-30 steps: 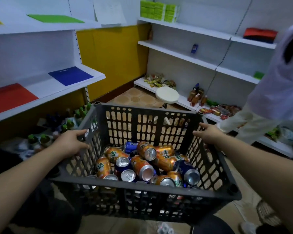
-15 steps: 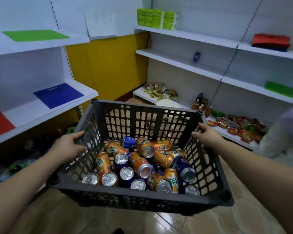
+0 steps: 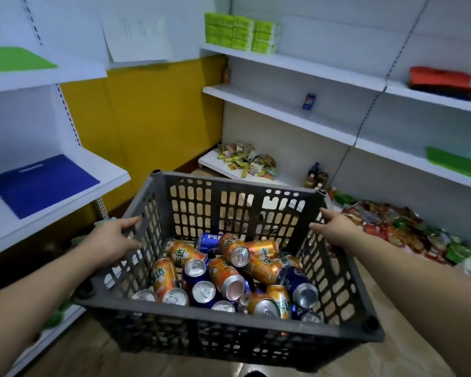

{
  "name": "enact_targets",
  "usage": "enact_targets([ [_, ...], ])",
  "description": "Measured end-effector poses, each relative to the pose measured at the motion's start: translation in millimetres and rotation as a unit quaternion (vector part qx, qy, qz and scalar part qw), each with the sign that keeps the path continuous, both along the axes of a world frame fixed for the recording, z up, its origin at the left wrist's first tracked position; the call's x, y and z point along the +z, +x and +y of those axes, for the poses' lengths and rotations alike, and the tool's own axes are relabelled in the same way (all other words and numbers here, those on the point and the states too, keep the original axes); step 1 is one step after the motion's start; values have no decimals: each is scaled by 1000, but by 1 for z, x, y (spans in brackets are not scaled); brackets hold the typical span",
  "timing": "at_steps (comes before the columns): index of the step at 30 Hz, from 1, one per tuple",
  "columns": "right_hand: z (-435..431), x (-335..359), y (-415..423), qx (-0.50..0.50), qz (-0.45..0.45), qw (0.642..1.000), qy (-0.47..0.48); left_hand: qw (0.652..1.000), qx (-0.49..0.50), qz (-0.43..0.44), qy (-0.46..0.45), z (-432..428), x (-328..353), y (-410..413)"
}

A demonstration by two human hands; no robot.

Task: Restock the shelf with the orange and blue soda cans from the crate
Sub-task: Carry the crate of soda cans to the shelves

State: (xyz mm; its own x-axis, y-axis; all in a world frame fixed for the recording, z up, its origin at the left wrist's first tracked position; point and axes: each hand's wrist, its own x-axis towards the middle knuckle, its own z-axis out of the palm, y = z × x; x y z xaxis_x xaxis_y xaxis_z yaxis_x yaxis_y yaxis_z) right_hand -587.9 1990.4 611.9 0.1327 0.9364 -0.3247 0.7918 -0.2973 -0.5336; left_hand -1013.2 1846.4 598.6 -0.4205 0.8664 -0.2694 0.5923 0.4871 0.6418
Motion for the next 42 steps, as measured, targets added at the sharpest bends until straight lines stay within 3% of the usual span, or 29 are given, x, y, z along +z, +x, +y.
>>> enact_targets([
  [7,116,-8,1,-8,10,1000,4,999,-34,28,6,123,2,-11],
  [21,396,-3,-62,53,-23,998,7,998,48,-43,-4,354,-14,-51],
  [30,537,-12,-115,45,13,999,11,996,73,-53,16,501,-15,-106],
  [42,756,-8,-228,178,26,984,-20,982,184,-44,-17,625,-27,-170],
])
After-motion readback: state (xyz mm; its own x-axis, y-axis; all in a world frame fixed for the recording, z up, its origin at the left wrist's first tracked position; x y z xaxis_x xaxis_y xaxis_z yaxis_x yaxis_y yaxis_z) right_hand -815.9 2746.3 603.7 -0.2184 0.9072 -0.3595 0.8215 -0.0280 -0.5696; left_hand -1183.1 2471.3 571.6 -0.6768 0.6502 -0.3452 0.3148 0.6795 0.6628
